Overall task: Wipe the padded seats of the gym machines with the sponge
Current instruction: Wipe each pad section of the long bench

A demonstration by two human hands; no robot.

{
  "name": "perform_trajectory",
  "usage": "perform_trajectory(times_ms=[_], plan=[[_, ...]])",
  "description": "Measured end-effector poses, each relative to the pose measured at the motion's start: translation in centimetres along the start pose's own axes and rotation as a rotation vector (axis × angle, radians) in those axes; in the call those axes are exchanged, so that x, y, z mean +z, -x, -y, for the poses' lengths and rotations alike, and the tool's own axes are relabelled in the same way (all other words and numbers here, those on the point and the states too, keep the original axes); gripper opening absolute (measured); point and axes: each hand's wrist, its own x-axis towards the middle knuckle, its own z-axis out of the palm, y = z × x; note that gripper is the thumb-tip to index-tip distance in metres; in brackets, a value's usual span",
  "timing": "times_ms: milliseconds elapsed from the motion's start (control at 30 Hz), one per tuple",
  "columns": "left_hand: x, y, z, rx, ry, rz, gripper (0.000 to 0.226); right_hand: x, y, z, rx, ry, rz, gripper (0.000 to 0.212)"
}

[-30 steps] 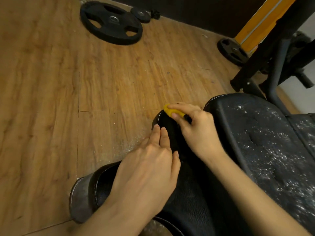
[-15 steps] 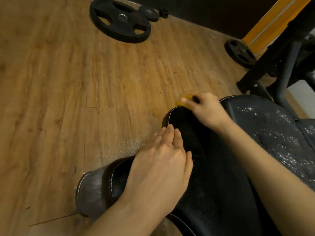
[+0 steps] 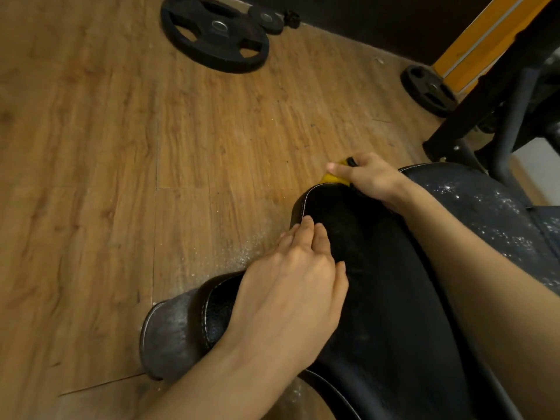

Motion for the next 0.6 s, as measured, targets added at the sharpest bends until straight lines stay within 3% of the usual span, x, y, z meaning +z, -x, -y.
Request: perform_trajectory(times_ms=[133, 233, 367, 467, 533, 600], plan=[[-0.2, 0.0, 0.0, -0.001, -0.008, -0.011, 0.05, 0.2, -1.3, -0.4, 0.07, 0.147, -0.116, 0.03], [-0.2, 0.1, 0.0, 0.005, -0.015, -0.016, 0.048, 0.7, -0.9, -1.4, 0.028, 0.117, -0.231, 0.029], [0.0, 0.0, 0.1, 0.012, -0.056, -0.033, 0.047, 2.3, 3.1, -2.9, -0.351, 0.231, -0.382, 0.018], [0.2, -0.1, 0.0, 0.038, -0.065, -0.017, 0.048, 2.9, 6.7, -3.5, -0.626, 0.163, -0.418, 0.023], [0.2, -0.2, 0.1, 0.03, -0.082, -0.008, 0.053, 2.6, 6.1, -3.8, -0.587, 0.098, -0.404, 0.023], [0.3, -0.2, 0.4, 0.046, -0.087, -0.013, 0.055, 1.7, 2.5, -3.5, -0.335, 0.064, -0.365, 0.018]])
